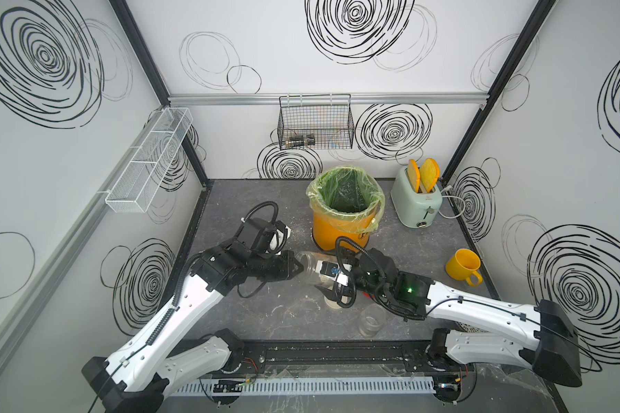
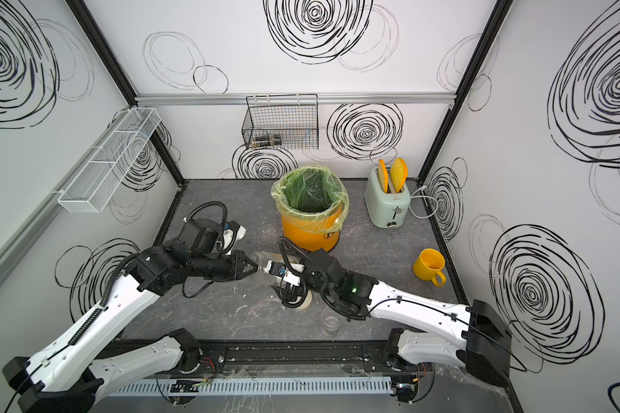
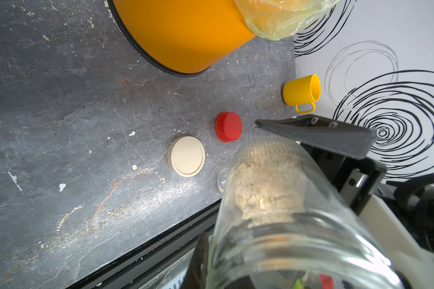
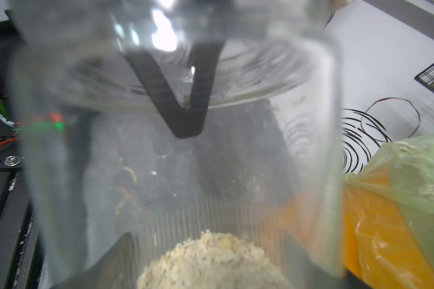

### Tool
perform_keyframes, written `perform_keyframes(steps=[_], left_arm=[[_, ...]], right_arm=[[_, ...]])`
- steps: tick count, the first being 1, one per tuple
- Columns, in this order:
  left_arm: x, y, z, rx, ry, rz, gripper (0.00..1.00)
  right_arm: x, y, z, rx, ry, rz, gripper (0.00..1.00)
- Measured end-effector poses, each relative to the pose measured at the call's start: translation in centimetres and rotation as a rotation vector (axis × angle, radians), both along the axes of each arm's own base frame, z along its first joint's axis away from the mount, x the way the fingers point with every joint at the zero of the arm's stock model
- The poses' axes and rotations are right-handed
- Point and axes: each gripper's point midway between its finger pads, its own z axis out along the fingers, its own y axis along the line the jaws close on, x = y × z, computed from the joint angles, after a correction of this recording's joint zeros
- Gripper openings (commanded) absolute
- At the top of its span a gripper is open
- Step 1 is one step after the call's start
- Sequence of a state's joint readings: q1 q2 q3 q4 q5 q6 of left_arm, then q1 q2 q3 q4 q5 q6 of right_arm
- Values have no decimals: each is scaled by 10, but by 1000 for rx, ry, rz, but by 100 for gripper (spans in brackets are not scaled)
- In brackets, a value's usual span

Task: Empty expired oatmeal from jars
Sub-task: Pour the expired oatmeal into the trash bin.

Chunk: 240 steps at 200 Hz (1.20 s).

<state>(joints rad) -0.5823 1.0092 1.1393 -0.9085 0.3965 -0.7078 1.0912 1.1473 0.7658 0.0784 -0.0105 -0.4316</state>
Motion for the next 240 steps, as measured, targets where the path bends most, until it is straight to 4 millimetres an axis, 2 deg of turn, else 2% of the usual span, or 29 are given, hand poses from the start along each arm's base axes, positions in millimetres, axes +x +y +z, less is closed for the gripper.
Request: perform_keyframes(steps=[47, 75, 94, 97, 113, 132, 158, 185, 240], left_arm=[[1, -1, 2, -12, -6, 1, 0], [0, -3, 3, -24, 3, -2, 0], [0, -3, 4, -30, 6, -2, 2], [0, -4, 4, -31, 7, -2, 7], [0, -4, 4, -34, 9, -3, 16], [3, -5, 7, -43, -7, -1, 22], [12, -10, 17, -73, -59, 1, 37], [15, -12, 25, -90, -87, 0, 58], [29, 0, 45, -86, -154, 43, 63]], right_arm=[[-3, -7, 6, 15, -10, 5, 78], [-6, -8, 7, 13, -17, 20, 56], [-8, -8, 8, 15, -16, 29, 53], [-9, -8, 8, 15, -16, 30, 53], [-10, -9, 9, 15, -14, 30, 51], [-13, -11, 12, 21, 3, 28, 42], [-17, -14, 12, 15, 36, 27, 41], [-19, -17, 11, 10, 62, 14, 40], [-16, -24, 12, 9, 85, -37, 39]])
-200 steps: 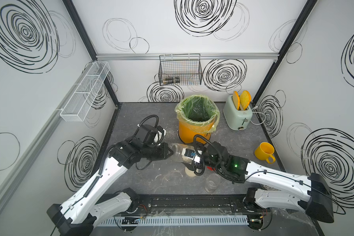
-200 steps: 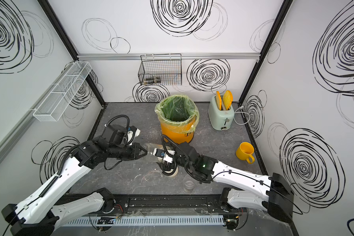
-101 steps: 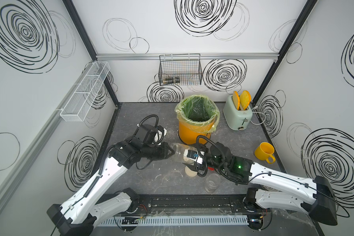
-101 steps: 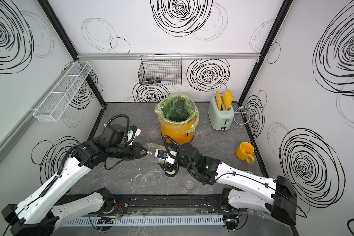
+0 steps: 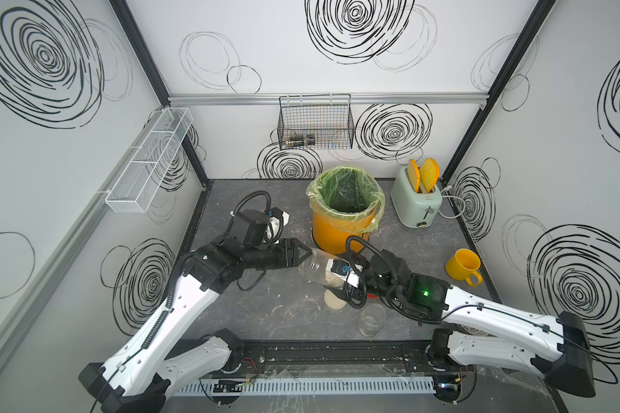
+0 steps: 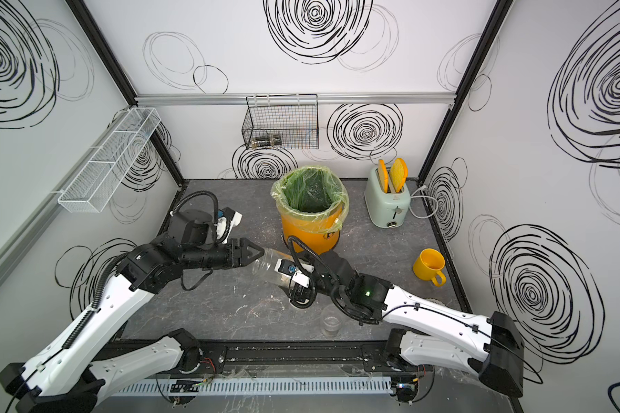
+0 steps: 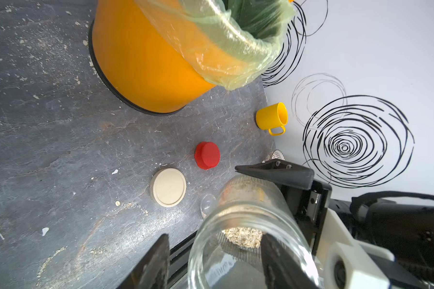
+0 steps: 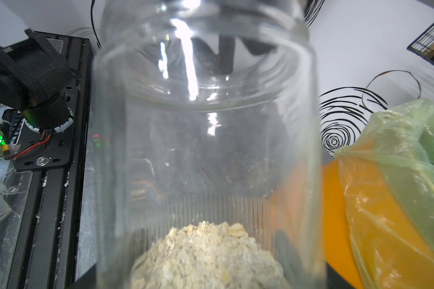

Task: Empty expired oatmeal from jars
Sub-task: Pour the expired oatmeal into the trash bin.

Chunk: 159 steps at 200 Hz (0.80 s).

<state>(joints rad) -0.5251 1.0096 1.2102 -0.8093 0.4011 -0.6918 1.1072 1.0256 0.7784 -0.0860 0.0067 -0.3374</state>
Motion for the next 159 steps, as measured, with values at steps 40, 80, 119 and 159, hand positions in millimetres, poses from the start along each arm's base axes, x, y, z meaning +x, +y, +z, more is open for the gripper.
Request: perform_keyframes(steps=[40, 80, 119, 159], left_arm=[[21, 17, 34, 2, -128, 93, 64], [30, 34, 45, 31, -225, 164, 65], [35, 41, 19, 69, -218, 183, 65], [36, 42, -9, 99, -180, 173, 65]], right_arm=[[-6, -4, 5, -38, 9, 6, 39], [8, -16, 46, -40, -26, -86, 39], [41, -48, 114, 6, -68, -279, 39], [87, -88, 148, -29, -110, -499, 40]])
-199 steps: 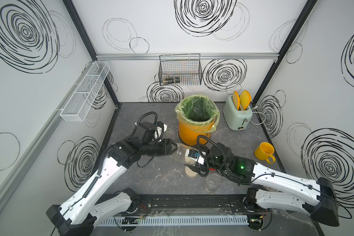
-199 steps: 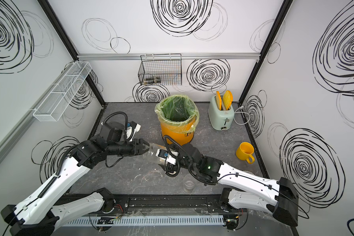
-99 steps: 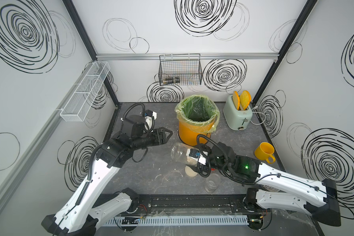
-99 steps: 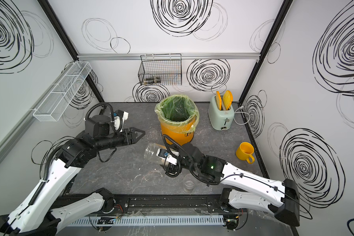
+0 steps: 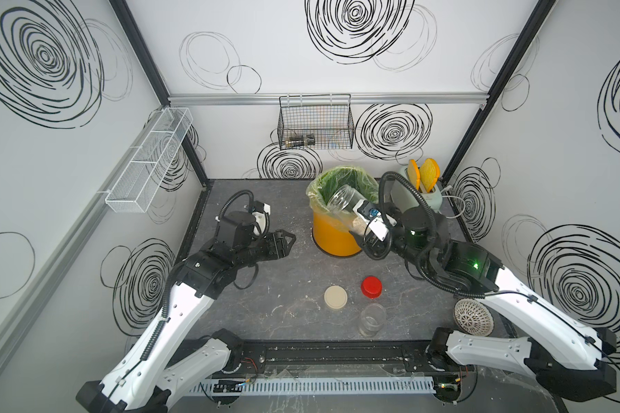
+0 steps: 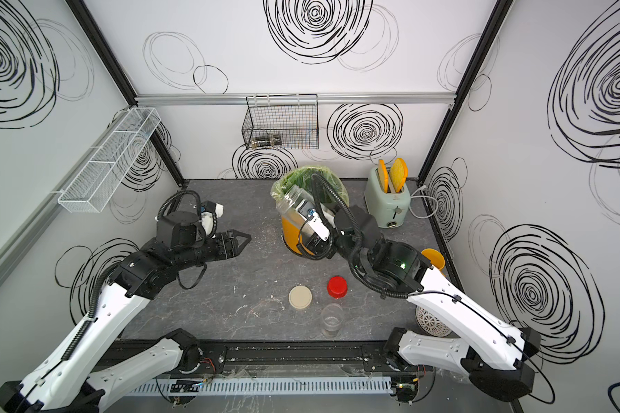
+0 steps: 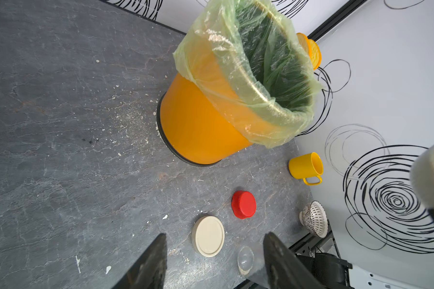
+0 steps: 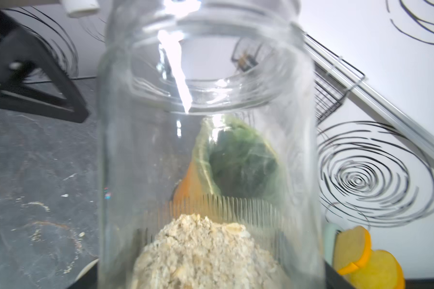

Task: Empty expired oatmeal from jars
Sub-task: Pour the expired oatmeal into the trash bin.

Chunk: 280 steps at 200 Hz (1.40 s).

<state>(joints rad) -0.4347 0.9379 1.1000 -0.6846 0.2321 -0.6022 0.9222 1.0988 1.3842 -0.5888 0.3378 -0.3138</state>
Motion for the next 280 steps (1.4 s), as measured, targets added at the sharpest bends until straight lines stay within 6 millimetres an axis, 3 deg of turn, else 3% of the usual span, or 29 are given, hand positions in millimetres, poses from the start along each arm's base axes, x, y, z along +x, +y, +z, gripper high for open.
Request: perform_keyframes(steps=[41, 68, 106, 166, 212, 249, 280], left_arm=[[-1, -6, -10, -9, 4, -38, 65], [0, -11, -12, -19, 1, -63, 65], [2, -16, -13, -25, -6, -88, 65], [-1, -19, -34, -22, 39, -109, 65], [-2, -19, -36, -20, 43, -109, 64], [0, -20, -39, -20, 51, -112, 64], [-1, -21, -48, -20, 71, -121, 64]], right_arm=[[60, -48, -10, -143, 22, -220, 38], [84, -60, -19, -253, 25, -270, 39], [90, -65, -31, -428, -26, -215, 39], [95, -77, -40, -670, -146, -74, 38], [117, -85, -49, -806, -228, -27, 41], [136, -87, -65, -931, -280, 9, 36], [153, -85, -64, -1021, -349, 41, 45]])
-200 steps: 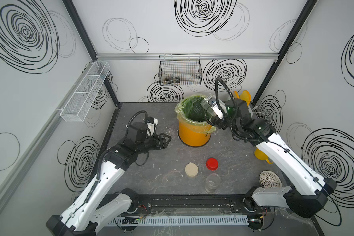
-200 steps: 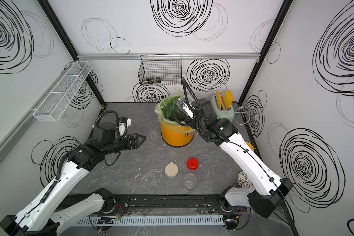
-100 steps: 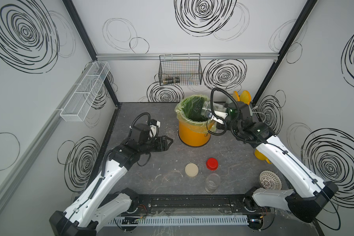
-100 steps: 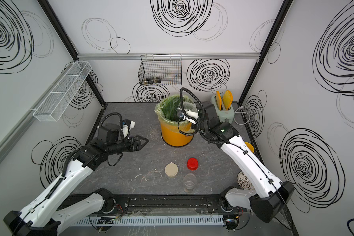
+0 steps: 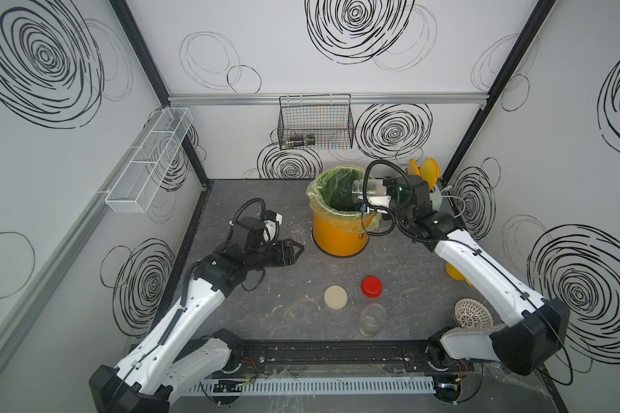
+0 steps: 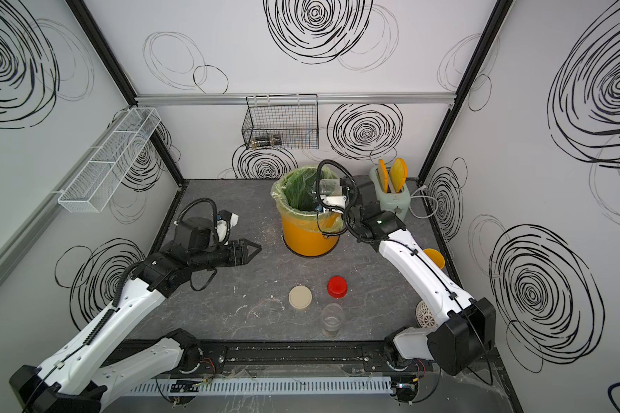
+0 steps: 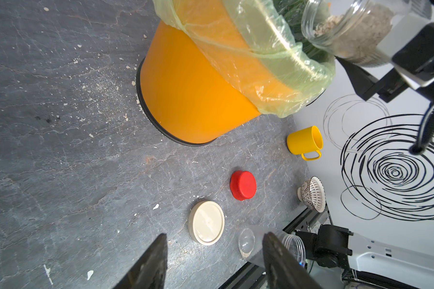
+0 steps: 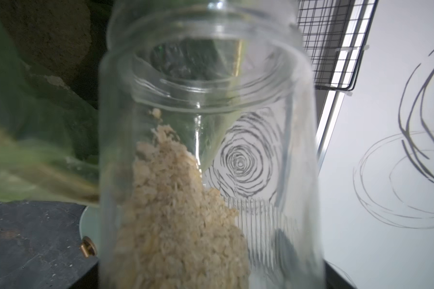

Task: Empty expired oatmeal from jars
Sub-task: Pour the expired oatmeal into the trash bin.

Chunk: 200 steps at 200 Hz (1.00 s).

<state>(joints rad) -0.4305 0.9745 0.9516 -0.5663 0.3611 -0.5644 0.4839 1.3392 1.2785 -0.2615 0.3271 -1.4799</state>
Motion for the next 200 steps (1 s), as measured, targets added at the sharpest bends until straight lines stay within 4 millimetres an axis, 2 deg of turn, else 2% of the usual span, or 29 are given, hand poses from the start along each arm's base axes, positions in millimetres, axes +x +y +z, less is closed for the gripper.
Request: perform_keyframes(steps=[58, 90, 150, 172, 200], left_arm=[[2, 0, -9, 9, 19, -7, 63], [5, -1, -16, 17, 40, -8, 63], [10, -3, -25, 29, 67, -11, 63], [11, -4, -30, 35, 80, -17, 63], [12, -4, -34, 40, 90, -20, 63]], right_arm=[[15, -5, 30, -131, -149, 93, 44], [18, -8, 32, -201, -166, 141, 49], [24, 1, 43, -320, -228, 234, 43], [26, 5, 45, -371, -262, 261, 50], [31, 12, 41, -403, -280, 282, 44]])
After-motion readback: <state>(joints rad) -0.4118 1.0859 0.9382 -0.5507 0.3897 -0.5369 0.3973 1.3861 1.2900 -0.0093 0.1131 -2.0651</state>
